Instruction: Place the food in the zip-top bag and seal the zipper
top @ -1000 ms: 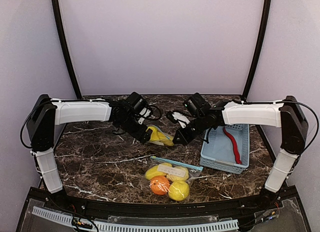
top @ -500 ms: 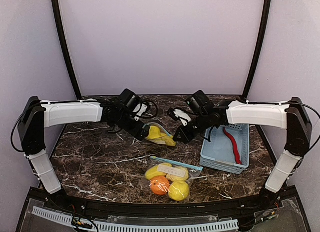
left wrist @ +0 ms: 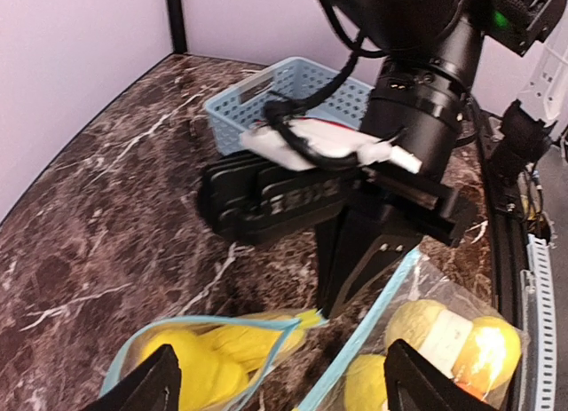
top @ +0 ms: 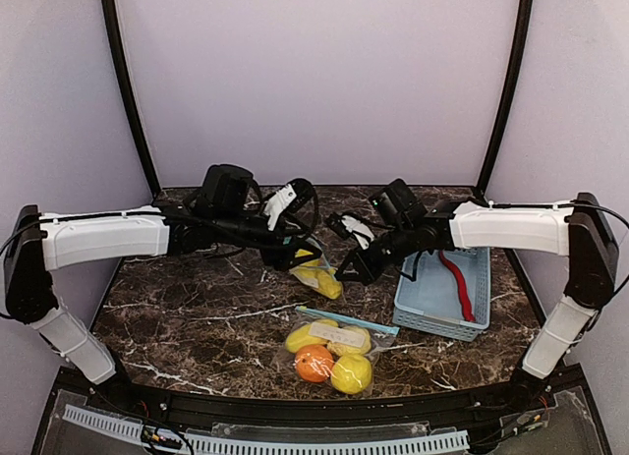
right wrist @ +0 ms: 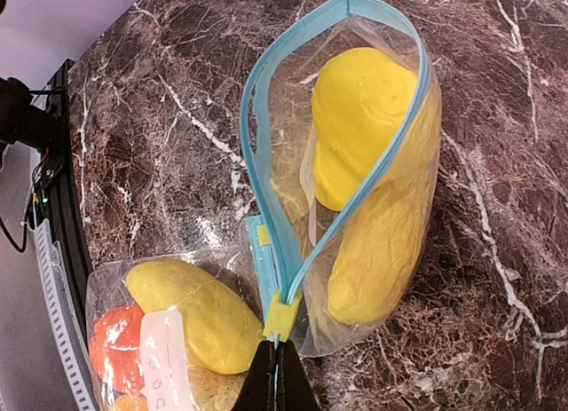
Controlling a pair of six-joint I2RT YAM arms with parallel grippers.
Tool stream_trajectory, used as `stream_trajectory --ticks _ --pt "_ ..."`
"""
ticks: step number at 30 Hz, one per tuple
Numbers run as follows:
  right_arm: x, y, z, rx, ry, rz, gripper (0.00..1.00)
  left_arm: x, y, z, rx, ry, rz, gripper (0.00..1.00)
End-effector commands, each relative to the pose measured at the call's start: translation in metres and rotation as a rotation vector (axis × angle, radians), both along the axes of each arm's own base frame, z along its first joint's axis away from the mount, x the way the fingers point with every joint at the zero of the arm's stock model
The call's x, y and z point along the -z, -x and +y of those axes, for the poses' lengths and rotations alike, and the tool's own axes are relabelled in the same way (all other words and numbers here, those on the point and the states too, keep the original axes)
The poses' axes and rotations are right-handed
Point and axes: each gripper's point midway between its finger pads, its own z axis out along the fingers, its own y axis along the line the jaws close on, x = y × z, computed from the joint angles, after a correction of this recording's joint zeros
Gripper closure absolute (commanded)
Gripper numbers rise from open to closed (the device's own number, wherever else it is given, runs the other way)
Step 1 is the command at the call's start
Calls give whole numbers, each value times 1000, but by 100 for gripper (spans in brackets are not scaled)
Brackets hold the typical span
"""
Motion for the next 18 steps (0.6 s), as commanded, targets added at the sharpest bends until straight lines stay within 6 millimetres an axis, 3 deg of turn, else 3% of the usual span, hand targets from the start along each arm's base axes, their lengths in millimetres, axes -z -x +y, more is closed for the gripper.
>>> stream_trajectory --ticks 1,6,18 --pt "-13 1 4 -32 -72 -19 100 -8 22 -34 224 129 5 28" --pt "-12 0 1 -29 -86 -9 100 4 20 -43 265 126 18 38" --pt "-16 1 -1 -28 -106 -4 100 34 20 -57 347 22 128 47"
